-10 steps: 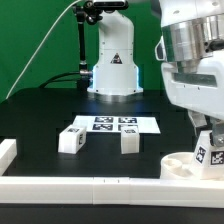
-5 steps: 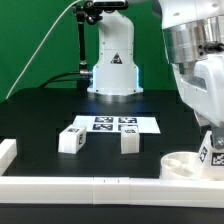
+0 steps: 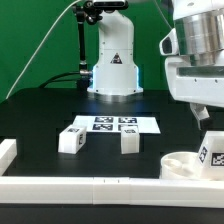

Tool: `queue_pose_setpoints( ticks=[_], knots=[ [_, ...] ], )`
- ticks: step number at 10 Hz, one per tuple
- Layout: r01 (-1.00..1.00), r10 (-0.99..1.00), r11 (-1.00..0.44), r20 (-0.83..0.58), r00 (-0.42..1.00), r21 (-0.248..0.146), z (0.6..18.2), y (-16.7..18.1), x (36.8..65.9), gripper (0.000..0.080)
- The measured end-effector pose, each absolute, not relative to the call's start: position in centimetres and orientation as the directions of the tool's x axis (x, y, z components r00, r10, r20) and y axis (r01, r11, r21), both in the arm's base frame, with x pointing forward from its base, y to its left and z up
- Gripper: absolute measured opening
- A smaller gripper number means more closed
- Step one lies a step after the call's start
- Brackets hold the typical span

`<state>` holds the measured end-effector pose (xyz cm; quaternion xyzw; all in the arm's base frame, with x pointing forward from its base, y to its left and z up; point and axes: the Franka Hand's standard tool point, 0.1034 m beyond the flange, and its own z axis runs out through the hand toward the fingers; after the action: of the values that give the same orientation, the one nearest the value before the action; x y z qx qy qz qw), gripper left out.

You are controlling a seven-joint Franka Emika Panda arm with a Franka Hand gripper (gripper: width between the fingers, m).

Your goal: Assemble stool

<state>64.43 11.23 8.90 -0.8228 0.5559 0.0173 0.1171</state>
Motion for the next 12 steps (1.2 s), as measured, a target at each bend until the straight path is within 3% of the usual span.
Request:
queue_pose_setpoints(
  ticks=[3, 5, 8, 11, 12],
  knots=[
    [-0.808, -0.806, -0.553, -0.114, 0.581, -0.204, 8.89, 11.24, 64.41, 0.0649],
    [-0.531, -0.540, -0.821, -0.015, 0.842, -0.210, 9.23, 11.10, 64.51, 0.0649],
    [-0.276, -0.290, -0.939, 0.043, 0.956, -0.203, 9.02, 10.66, 64.38, 0.0649],
    [-0.039, -0.055, -0.984, 0.090, 0.994, -0.173, 8.96, 10.45, 64.37, 0.0649],
    [0.119, 0.104, -0.985, 0.122, 0.987, -0.126, 8.92, 10.81, 64.37, 0.0649]
  ],
)
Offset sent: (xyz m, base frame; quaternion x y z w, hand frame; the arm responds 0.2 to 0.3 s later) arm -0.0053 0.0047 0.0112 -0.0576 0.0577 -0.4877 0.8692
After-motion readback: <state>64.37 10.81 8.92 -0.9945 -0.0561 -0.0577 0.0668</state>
